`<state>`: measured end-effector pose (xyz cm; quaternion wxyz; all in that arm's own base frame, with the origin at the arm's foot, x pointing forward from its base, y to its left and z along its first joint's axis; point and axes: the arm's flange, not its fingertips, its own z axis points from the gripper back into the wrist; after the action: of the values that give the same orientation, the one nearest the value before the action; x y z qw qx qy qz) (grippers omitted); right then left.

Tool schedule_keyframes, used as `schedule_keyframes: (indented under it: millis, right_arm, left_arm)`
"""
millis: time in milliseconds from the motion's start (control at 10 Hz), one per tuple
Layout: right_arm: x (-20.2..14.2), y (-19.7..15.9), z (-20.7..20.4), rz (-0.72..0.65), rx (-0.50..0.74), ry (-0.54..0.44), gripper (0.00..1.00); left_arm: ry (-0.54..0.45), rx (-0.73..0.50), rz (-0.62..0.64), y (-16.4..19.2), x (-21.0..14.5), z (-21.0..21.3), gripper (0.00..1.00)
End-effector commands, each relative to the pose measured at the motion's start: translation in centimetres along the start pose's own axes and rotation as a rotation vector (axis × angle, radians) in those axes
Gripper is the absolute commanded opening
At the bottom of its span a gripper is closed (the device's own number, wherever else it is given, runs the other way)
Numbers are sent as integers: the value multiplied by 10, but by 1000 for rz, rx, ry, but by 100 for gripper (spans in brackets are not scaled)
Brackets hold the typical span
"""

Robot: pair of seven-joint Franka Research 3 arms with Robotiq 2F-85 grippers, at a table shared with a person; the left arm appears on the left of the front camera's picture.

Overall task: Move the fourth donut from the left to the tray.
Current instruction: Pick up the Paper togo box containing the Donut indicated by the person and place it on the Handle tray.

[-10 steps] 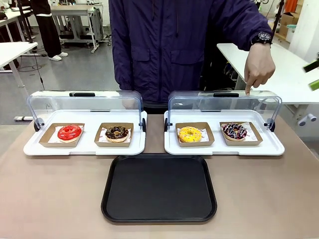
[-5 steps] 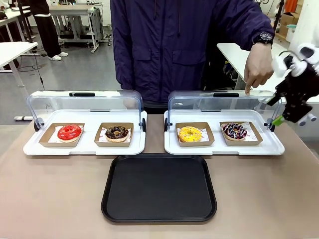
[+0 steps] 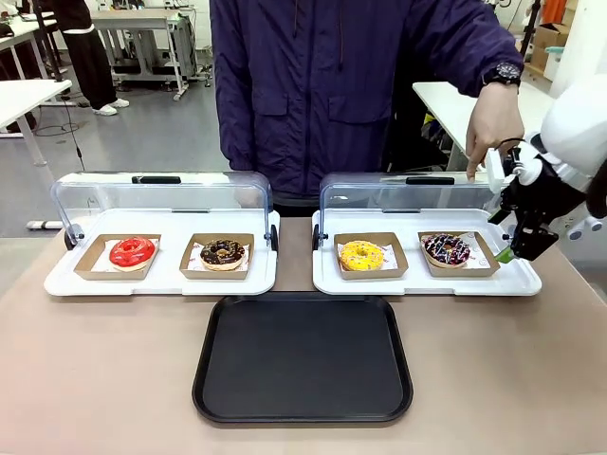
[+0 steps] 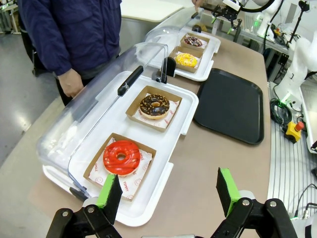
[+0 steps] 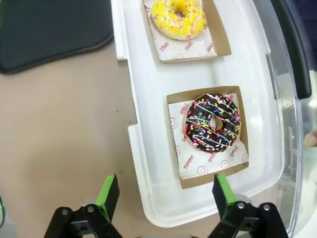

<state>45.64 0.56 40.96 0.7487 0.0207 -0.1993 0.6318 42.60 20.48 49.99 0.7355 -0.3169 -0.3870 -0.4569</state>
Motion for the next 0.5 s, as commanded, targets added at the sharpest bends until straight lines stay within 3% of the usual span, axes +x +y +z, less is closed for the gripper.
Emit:
schedule_keyframes:
  millis: [0,400]
  right_arm:
    - [1,0,7,2,15,-5,100]
    - [-1,0,1,-1,6,-3,100]
  left_arm:
    - [7,-4,-1,-2,1,1,100]
    - [7,-4,-1,-2,1,1,100]
